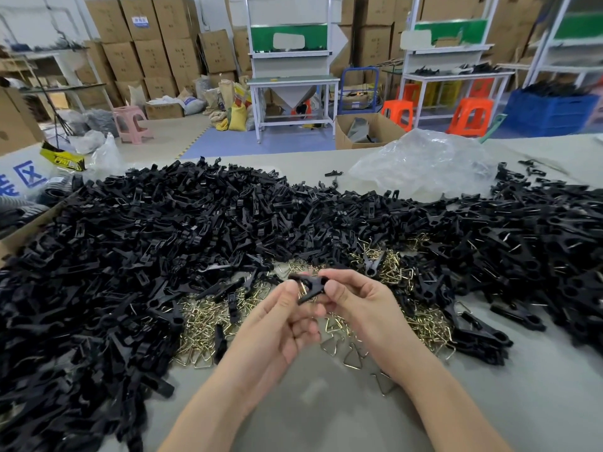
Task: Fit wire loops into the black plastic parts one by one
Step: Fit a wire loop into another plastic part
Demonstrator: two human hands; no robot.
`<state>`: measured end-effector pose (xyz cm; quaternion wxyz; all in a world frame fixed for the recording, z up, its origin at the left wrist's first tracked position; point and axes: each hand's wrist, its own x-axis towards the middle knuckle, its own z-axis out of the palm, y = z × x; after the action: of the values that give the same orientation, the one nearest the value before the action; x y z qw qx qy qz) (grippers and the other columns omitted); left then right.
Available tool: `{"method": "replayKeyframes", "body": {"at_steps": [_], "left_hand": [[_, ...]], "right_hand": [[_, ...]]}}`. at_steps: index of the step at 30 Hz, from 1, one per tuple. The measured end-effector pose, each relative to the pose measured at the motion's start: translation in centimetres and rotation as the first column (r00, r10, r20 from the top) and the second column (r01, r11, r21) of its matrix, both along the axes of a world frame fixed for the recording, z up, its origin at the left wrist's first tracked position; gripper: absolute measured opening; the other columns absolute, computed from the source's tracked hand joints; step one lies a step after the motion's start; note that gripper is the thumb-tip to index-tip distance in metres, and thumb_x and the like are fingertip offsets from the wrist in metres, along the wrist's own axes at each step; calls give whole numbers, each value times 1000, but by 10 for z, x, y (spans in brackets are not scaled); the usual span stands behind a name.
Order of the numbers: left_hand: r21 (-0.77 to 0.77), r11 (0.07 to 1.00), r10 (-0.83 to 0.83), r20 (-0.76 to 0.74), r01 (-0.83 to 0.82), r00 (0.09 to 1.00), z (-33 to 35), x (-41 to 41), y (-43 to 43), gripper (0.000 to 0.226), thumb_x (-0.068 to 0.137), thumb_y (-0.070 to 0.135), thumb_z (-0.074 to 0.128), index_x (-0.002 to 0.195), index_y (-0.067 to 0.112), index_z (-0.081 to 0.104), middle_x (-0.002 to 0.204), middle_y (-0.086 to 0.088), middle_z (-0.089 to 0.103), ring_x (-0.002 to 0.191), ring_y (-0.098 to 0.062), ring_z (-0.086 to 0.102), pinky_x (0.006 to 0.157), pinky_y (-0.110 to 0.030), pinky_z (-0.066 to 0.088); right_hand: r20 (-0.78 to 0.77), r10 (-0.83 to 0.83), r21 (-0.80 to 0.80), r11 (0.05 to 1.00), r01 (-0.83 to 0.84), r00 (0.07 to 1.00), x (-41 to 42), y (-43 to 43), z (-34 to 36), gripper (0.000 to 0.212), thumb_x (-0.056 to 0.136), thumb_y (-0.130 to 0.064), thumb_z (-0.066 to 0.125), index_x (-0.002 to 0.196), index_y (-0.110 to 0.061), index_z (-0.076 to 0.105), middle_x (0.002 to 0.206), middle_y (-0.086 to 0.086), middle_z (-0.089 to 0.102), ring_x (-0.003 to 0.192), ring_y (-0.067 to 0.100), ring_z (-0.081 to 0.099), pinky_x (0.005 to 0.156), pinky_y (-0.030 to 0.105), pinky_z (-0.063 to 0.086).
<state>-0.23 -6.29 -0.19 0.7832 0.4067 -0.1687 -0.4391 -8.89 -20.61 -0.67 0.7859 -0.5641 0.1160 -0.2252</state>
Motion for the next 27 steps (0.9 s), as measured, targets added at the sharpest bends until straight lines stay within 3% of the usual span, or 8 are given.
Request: {"method": "replayKeyframes", "body": {"at_steps": [4,7,10,13,15,19,24,27], "left_hand": [[107,991,76,50,-81,996,-5,3,2,39,85,44,63,110,16,76,83,-10,69,65,-16,63,63,-28,57],[133,979,143,105,-157,984,-6,2,3,42,88,43,58,112,13,73,79,-6,68,64,-15,61,63,-27,56],[190,919,229,458,-346,859,-7,1,9,23,95,42,55,107,32,72,83,1,71,71,-13,64,69,-27,52],[155,691,88,951,-706,295,-13,7,16,16,99,39,54,110,41,63,100,10,71,93,-9,63,86,-31,51],[47,493,-125,992,-869,-18,-20,10,18,32,93,34,60,123,24,64,119,-2,67,113,-25,58,101,-46,41],[249,192,-429,891,-949,147,-19,29,27,59,96,50,54,145,16,51,147,-21,47,138,-39,41,118,-53,20],[252,304,-425,899,-919,106,-16,39,35,42,95,41,63,130,17,63,124,-14,61,111,-38,58,97,-48,40],[221,381,-378,923,-898,66,-15,37,33,27,94,27,68,117,13,68,108,-11,60,95,-35,60,84,-46,44]], "right_hand": [[75,-158,332,935,125,985,-8,-19,7,26,80,-17,74,104,-7,79,96,12,76,78,13,71,71,20,58],[279,-371,668,738,98,886,-24,-65,43,45,90,-23,68,125,5,62,112,14,74,89,14,74,77,20,60],[412,-505,753,658,30,759,-39,-106,87,63,91,-39,65,132,6,51,118,15,73,105,17,73,84,23,60],[391,-400,628,775,78,829,-41,-104,95,64,93,-40,63,136,5,46,125,18,70,115,21,70,87,25,59],[276,-333,505,848,159,902,-38,-83,82,58,90,-33,67,134,2,52,122,17,72,111,21,71,84,25,59],[123,-206,221,959,175,971,-22,-25,41,30,95,-16,62,124,-9,66,112,17,74,97,25,74,80,26,60],[-55,-178,-410,901,140,982,-2,23,6,28,106,-19,51,123,-38,62,105,-12,74,93,13,71,84,24,57],[-189,-175,-607,795,26,966,-1,26,-3,30,107,-26,49,124,-48,59,105,-28,68,87,25,68,65,24,53]]}}
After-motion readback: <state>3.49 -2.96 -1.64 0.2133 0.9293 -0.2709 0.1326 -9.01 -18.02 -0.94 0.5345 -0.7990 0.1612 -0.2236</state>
